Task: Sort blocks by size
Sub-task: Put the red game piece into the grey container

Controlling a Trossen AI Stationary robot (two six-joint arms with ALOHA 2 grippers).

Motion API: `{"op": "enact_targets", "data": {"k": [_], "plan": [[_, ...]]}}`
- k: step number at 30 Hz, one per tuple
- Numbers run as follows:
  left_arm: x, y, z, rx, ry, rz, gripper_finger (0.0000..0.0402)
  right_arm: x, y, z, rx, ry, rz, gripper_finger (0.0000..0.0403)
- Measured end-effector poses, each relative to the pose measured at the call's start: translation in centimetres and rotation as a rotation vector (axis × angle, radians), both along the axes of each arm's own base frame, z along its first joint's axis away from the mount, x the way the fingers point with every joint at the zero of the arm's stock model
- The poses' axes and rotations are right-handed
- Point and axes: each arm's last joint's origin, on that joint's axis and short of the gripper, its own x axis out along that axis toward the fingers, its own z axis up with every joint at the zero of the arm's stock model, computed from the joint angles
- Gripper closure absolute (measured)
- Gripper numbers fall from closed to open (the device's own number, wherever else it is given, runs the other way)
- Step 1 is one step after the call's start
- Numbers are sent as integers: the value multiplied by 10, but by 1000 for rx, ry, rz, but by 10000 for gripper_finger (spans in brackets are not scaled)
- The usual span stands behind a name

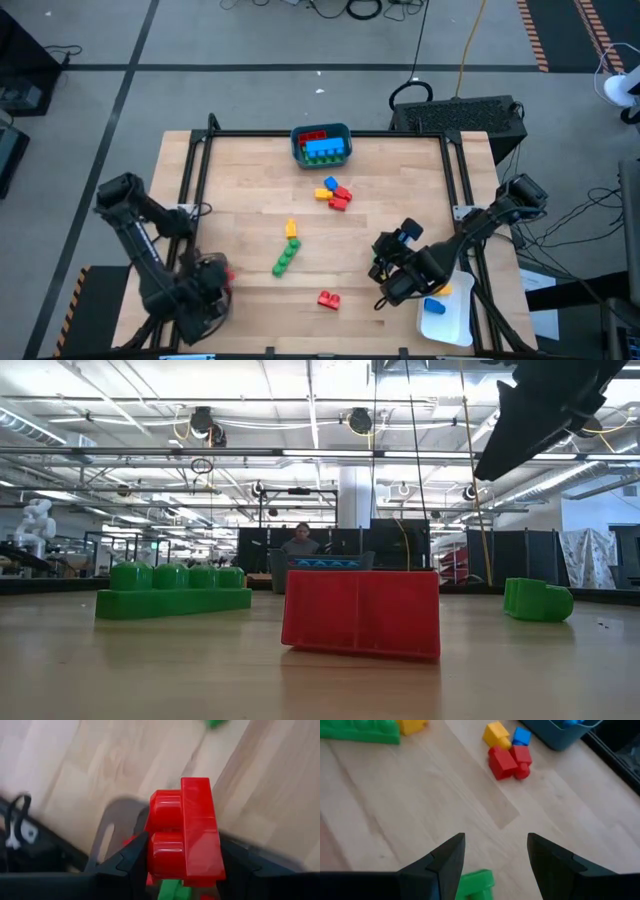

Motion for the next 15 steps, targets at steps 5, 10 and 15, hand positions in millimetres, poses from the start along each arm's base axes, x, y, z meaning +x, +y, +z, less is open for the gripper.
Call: {"op": "enact_targets", "data": {"k": [5, 10, 15], "plan": [[-24, -9, -9, -1, 13, 35, 225, 3, 2, 0, 21, -30, 3, 202], [-39, -13, -18, 0, 1, 47, 223, 4, 3, 1, 34, -45, 6, 202], [-43, -13, -29, -1, -28, 59, 176, 4, 4, 0, 54, -36, 9, 202]]}}
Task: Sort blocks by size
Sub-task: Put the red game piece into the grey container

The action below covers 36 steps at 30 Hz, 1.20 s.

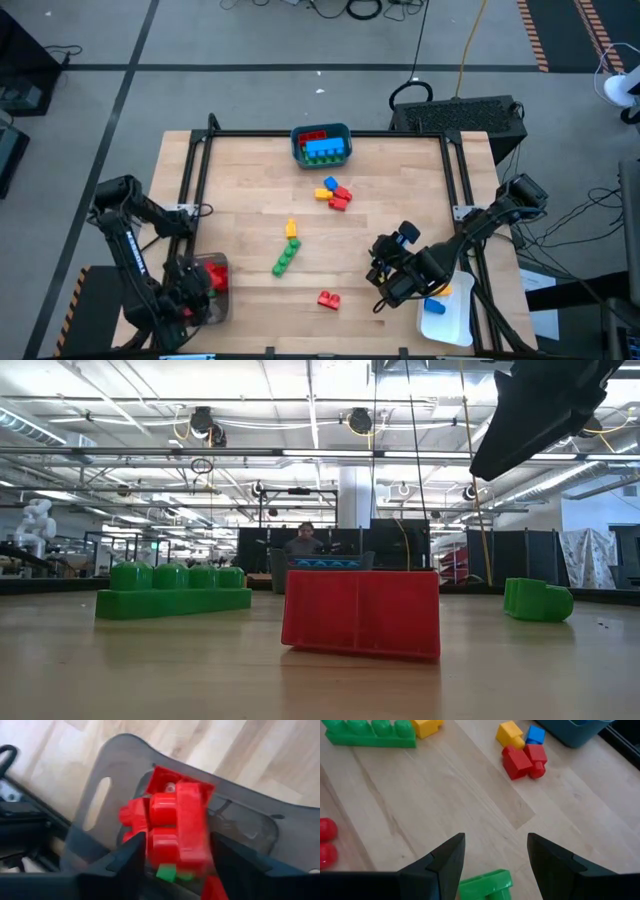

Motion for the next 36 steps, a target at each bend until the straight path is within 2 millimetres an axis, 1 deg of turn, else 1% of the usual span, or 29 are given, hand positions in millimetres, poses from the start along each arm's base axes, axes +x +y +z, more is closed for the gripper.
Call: {"op": "enact_targets", "data": {"k": [4, 7, 11, 17, 21, 25, 36], "plan": [[-2, 3, -7, 7, 43, 10, 122, -1, 4, 0, 9, -3, 13, 202], [-3, 4, -8, 3, 90, 1, 97, -4, 7, 0, 26, 7, 27, 202], [1, 2, -5, 0, 73, -45, 90, -7, 12, 0, 34, 1, 40, 202], [17, 3, 6, 17, 4, -122, 90, -9, 16, 0, 45, -11, 42, 202], [36, 7, 13, 33, -38, -176, 89, -9, 16, 0, 45, -12, 42, 202], [60, 10, 13, 3, -87, -247, 89, -9, 17, 0, 46, -12, 44, 202], [128, 20, 20, 11, -348, -495, 89, -12, 21, 0, 52, -19, 58, 202]]}}
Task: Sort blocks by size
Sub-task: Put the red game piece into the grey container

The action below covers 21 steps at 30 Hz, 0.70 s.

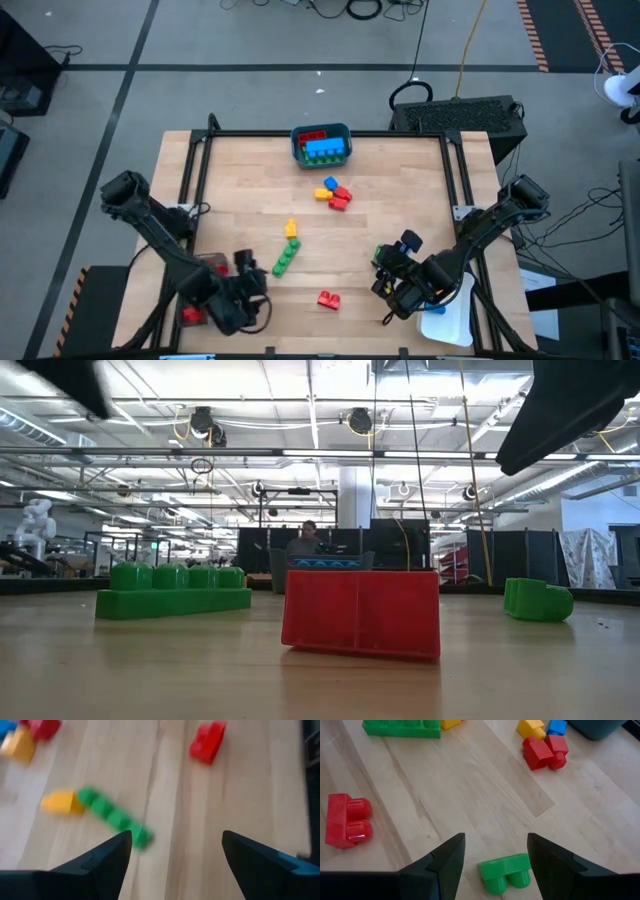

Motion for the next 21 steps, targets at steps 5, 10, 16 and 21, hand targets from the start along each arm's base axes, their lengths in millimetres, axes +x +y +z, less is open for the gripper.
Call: {"op": "enact_targets", "data": {"k": [5, 10, 16, 21], "plan": [[31, 7, -3, 21, -117, -104, 89, 0, 3, 0, 12, -15, 7, 202], [60, 11, -17, 52, -144, -197, 89, -1, 5, 0, 15, -19, 15, 202], [92, 14, -40, 29, -172, -308, 89, -1, 6, 0, 15, -22, 18, 202], [111, 20, -60, 8, -171, -357, 89, -1, 6, 1, 18, -26, 19, 202]]}}
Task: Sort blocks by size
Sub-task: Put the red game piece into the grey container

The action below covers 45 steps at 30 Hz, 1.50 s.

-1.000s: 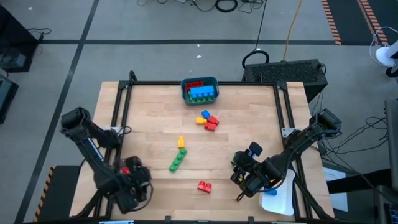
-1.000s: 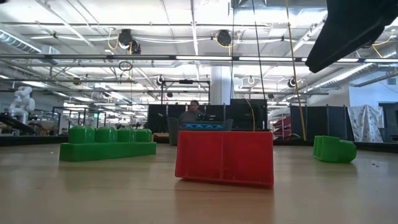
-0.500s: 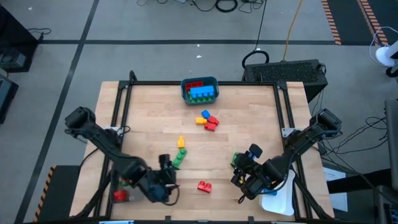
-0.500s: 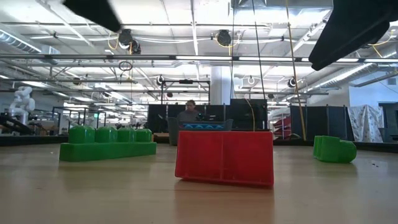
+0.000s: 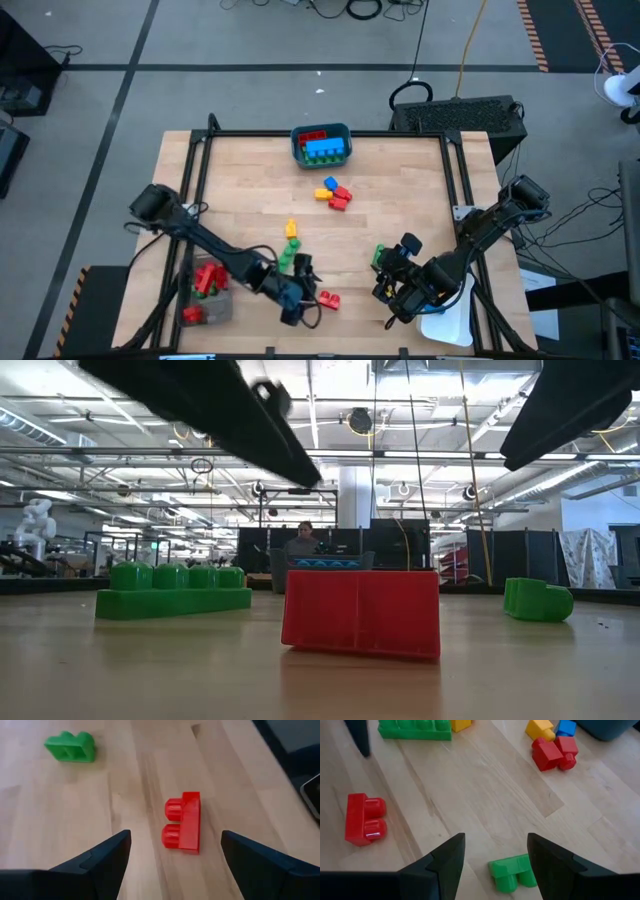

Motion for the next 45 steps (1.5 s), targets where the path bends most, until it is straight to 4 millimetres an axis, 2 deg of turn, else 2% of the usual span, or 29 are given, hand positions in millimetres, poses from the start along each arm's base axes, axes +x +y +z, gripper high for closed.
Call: {"op": "enact_targets", "data": {"k": [11, 19, 25, 34, 42, 45], "plan": [[28, 6, -45, -91, 13, -79, 89, 0, 0, 0, -1, 1, 1, 202], [36, 6, -70, -105, 23, -112, 89, 0, 0, 0, 0, 1, 0, 202], [37, 5, -76, -102, 28, -113, 108, 0, 0, 0, -2, 0, 0, 202], [40, 10, -77, -143, 37, -61, 226, 0, 0, 0, -3, 1, 2, 202], [42, 17, -77, -144, 52, -45, 228, 0, 0, 0, -2, 3, 3, 202], [36, 20, -69, -154, 111, -6, 228, 0, 0, 0, -1, 5, 5, 202]]}}
